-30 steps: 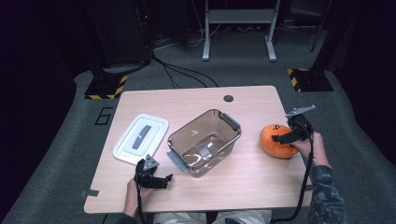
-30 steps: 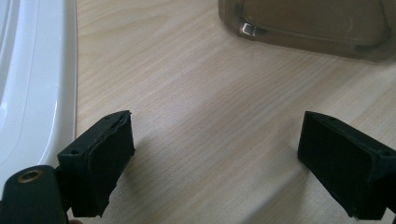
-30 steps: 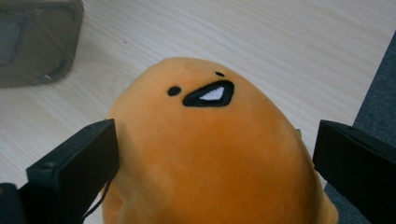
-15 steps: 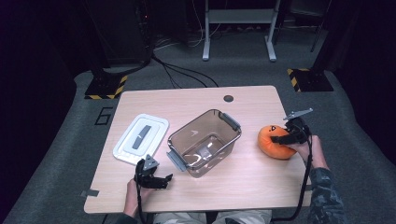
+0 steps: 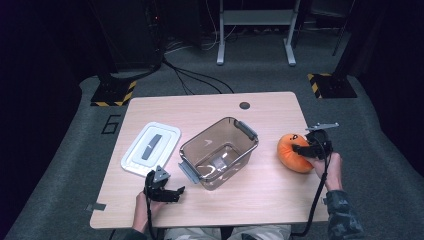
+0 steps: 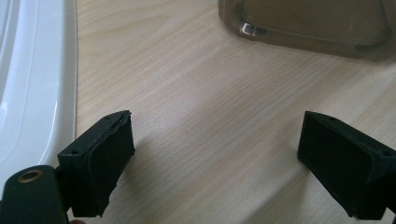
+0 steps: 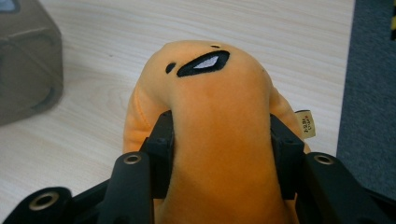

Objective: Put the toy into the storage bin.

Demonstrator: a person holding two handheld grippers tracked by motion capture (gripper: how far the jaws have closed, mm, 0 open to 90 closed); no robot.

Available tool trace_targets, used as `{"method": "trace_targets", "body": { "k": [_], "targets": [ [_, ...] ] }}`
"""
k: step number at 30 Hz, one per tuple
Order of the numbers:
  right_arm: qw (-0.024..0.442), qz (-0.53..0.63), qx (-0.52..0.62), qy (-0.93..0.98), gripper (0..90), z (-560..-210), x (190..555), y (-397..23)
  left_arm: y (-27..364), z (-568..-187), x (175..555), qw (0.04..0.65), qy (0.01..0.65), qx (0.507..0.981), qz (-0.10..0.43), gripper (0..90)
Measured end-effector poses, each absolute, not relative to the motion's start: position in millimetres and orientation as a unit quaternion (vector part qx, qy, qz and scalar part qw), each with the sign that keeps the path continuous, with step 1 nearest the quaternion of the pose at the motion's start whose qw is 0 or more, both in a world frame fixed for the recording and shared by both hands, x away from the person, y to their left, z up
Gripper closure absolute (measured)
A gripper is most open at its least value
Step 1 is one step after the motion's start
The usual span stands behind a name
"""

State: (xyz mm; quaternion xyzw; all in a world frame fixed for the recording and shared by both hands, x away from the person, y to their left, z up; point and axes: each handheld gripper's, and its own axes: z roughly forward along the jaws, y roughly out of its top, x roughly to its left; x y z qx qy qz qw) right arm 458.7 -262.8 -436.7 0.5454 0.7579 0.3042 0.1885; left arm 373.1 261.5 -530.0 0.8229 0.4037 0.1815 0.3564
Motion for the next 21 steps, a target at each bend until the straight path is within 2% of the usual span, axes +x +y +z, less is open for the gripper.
{"method": "trace_targets", "body": {
  "k": [10, 16, 21],
  "targets": [
    [0.206, 0.296, 0.567, 0.741, 46.9, -431.2, 442.3, -234.8, 261.5, -530.0, 373.1, 0.356, 0.404, 0.823, 0.182, 10.3],
    [0.204, 0.278, 0.538, 0.769, 30.1, -435.3, 443.9, -226.1, 261.4, -530.0, 373.0, 0.357, 0.403, 0.823, 0.182, 10.5],
    [0.213, 0.285, 0.498, 0.791, 20.7, -427.8, 446.1, -231.3, 261.4, -530.0, 373.0, 0.356, 0.403, 0.823, 0.182, 10.5]
  ]
}}
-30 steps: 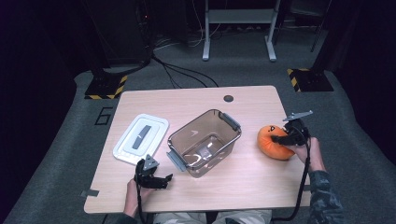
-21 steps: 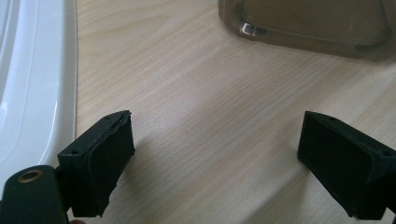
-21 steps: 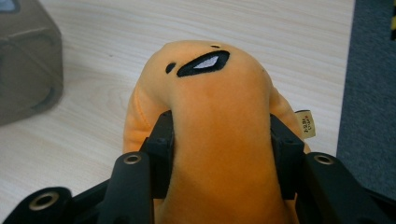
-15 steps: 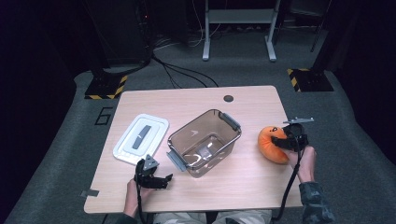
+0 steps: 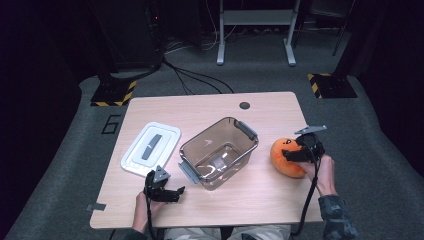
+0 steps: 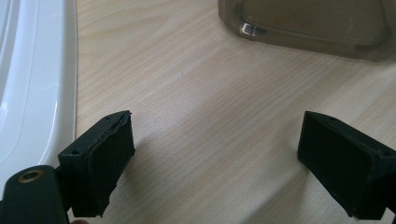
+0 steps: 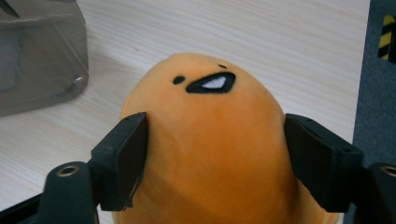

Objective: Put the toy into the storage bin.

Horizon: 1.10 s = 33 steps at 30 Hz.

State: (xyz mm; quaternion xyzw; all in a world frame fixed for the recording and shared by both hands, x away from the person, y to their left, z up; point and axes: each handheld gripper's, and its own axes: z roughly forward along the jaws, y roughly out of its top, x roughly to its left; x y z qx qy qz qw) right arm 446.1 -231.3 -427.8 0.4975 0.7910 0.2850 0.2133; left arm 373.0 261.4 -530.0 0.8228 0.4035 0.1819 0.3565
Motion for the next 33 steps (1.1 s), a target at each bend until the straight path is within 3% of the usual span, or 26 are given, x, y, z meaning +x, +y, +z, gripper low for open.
{"method": "trace_targets", "body": {
  "k": [8, 14, 23, 28, 33],
  "targets": [
    [0.155, 0.298, 0.462, 0.821, 4.8, -430.2, 470.0, -251.5, 261.4, -530.0, 373.1, 0.356, 0.403, 0.823, 0.182, 10.5],
    [0.095, 0.306, 0.431, 0.843, 9.8, -443.8, 480.3, -254.9, 261.4, -530.0, 373.0, 0.356, 0.403, 0.823, 0.182, 10.5],
    [0.104, 0.280, 0.403, 0.865, 40.5, -447.0, 469.6, -243.6, 261.4, -530.0, 373.0, 0.357, 0.404, 0.823, 0.182, 10.5],
    [0.137, 0.276, 0.419, 0.854, 52.1, -446.5, 458.1, -236.9, 261.4, -530.0, 373.0, 0.357, 0.404, 0.823, 0.182, 10.5],
    [0.163, 0.281, 0.445, 0.835, 57.4, -441.9, 449.5, -233.6, 261.0, -530.3, 373.0, 0.359, 0.406, 0.821, 0.182, 10.5]
  ]
}}
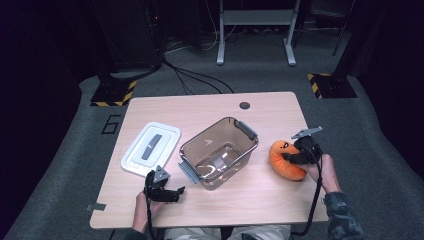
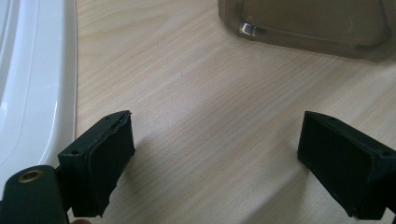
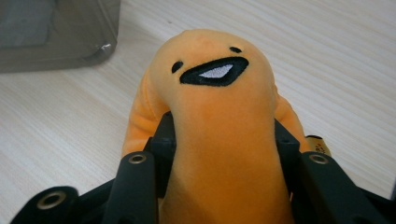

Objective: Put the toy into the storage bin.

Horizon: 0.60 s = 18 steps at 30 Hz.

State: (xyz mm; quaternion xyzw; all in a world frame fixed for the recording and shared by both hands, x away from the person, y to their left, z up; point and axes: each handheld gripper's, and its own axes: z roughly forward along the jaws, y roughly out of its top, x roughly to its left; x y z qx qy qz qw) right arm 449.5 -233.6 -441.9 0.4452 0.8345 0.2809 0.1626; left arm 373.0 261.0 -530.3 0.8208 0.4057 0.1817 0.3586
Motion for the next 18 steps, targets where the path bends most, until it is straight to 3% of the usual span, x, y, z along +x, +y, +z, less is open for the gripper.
{"method": "trace_targets", "body": {
  "k": [18],
  "targets": [
    [0.206, 0.288, 0.502, 0.789, 57.3, -410.8, 431.5, -221.0, 261.1, -530.3, 373.2, 0.359, 0.405, 0.821, 0.183, 10.5]
  ]
}}
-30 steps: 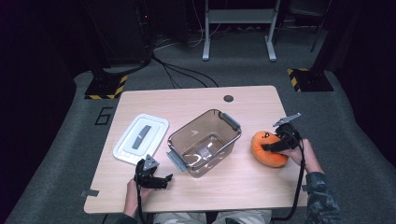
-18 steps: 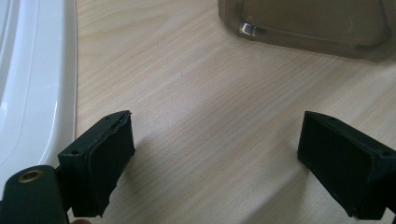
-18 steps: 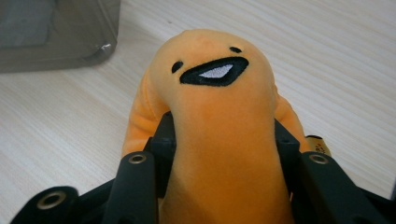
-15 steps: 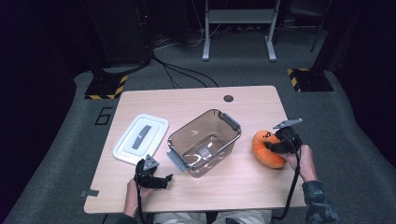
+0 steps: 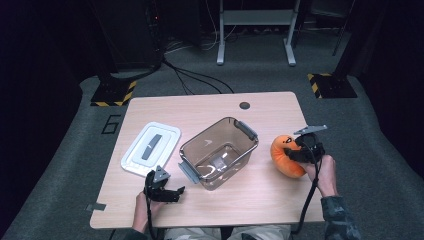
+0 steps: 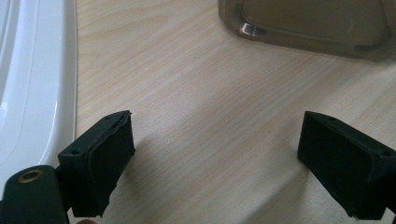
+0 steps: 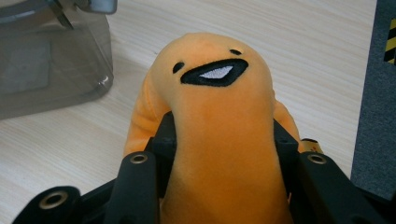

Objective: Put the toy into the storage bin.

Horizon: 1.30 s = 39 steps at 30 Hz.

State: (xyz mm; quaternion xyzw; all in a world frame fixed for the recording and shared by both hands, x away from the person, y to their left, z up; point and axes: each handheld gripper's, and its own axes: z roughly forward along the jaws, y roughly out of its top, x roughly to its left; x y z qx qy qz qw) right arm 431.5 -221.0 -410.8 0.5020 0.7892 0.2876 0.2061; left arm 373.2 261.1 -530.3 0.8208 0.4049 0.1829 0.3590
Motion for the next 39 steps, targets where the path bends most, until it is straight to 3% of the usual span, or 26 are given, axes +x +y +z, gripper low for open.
{"method": "trace_targets", "body": {
  "k": [39],
  "targets": [
    [0.255, 0.342, 0.454, 0.782, 57.1, -334.6, 417.2, -190.2, 261.1, -530.3, 373.2, 0.359, 0.406, 0.820, 0.181, 10.4]
  ]
}}
